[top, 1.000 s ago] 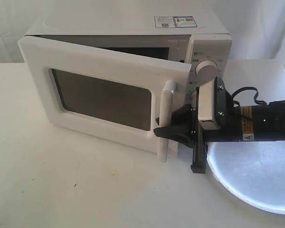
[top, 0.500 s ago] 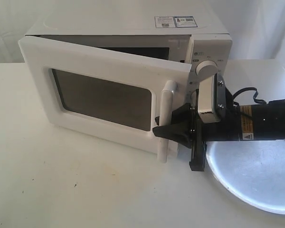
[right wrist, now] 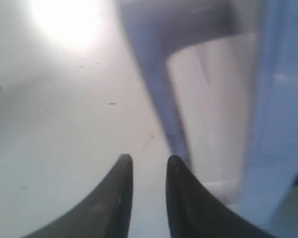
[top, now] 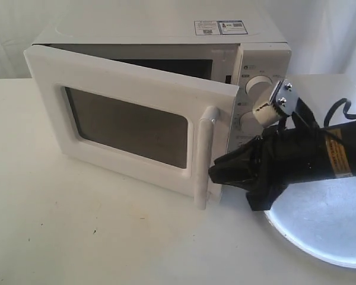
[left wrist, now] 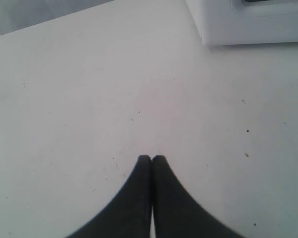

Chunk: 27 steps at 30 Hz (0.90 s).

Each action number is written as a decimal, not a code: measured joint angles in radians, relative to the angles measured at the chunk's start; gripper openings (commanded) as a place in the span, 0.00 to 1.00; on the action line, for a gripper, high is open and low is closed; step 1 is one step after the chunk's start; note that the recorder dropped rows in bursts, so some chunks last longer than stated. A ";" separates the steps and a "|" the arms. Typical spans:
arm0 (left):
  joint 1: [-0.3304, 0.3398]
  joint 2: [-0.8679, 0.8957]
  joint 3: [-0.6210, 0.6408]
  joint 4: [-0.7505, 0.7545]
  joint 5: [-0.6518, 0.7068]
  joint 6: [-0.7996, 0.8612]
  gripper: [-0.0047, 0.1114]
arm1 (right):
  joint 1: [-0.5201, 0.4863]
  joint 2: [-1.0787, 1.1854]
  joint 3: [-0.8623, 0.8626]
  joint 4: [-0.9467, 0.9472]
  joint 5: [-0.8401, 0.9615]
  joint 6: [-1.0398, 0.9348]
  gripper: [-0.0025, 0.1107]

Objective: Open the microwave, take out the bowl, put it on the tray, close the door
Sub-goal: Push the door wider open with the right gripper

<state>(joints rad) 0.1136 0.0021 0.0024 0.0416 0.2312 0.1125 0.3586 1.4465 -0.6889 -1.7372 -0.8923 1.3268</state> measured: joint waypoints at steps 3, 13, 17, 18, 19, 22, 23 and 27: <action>0.000 0.000 0.000 0.000 0.000 0.000 0.04 | 0.004 -0.094 0.023 -0.008 -0.259 -0.077 0.02; 0.000 0.000 0.000 0.000 0.000 0.000 0.04 | 0.011 -0.400 0.002 0.733 0.390 -0.561 0.02; 0.000 0.000 0.000 0.000 0.000 0.000 0.04 | 0.011 -0.335 0.002 1.039 0.565 -0.826 0.02; 0.000 0.000 0.000 0.000 0.000 0.000 0.04 | 0.014 -0.306 0.002 1.060 0.583 -0.843 0.02; 0.000 0.000 0.000 0.000 0.000 0.000 0.04 | 0.019 -0.274 0.002 1.071 0.593 -0.849 0.02; 0.000 0.000 0.000 0.000 0.000 0.000 0.04 | 0.058 -0.186 0.005 1.057 0.608 -0.855 0.02; 0.000 0.000 0.000 0.000 0.000 0.000 0.04 | 0.073 -0.168 0.007 1.033 0.608 -0.855 0.02; 0.000 0.000 0.000 0.000 0.000 0.000 0.04 | 0.154 -0.120 0.029 0.757 0.523 -0.788 0.02</action>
<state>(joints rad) 0.1136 0.0021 0.0024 0.0416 0.2312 0.1125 0.5124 1.3261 -0.6602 -0.9806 -0.3690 0.5393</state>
